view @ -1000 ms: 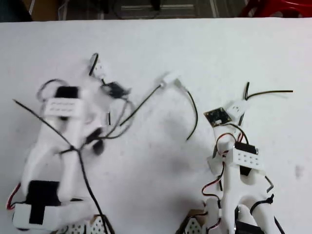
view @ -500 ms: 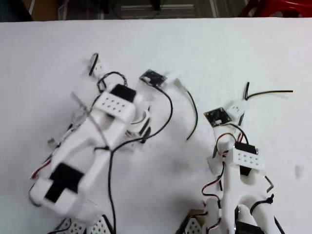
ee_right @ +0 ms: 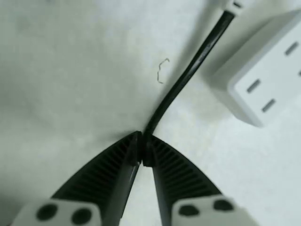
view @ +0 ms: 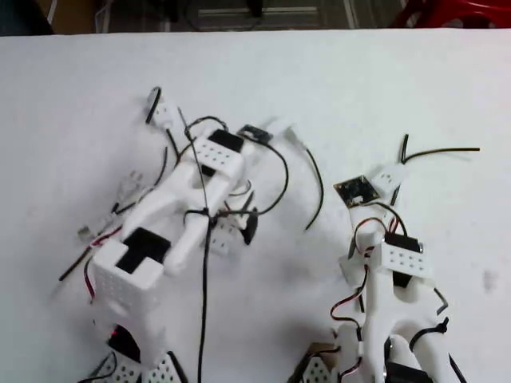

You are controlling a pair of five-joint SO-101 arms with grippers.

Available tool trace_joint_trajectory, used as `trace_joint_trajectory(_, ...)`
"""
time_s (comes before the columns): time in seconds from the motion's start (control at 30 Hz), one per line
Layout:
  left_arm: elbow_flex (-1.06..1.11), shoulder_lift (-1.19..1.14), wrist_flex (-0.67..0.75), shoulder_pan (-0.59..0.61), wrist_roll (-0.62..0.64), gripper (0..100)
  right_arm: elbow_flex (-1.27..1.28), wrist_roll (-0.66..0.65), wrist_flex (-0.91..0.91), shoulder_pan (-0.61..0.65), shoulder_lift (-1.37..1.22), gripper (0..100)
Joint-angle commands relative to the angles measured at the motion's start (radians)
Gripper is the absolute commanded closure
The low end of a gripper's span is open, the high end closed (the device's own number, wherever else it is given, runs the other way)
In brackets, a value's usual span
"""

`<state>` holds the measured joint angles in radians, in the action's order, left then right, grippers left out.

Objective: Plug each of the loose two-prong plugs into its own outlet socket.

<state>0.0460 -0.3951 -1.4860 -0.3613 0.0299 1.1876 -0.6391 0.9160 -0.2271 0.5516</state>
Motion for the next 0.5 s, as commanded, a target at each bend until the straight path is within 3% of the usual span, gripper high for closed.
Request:
trace_joint_trajectory(0.0, -0.037, 0.104, -0.037, -0.012, 0.002, 68, 0.014, 0.005, 0.005, -0.010, 0.016, 97.5)
trace_joint_trajectory(0.2, -0.058, 0.116, -0.106, 0.059, -0.098, 68, 0.014, 0.005, 0.005, -0.010, 0.016, 97.5)
trace_joint_trajectory(0.47, -0.247, 0.113, -0.144, 0.492, -0.330, 68, 0.014, 0.005, 0.005, -0.008, 0.016, 97.4)
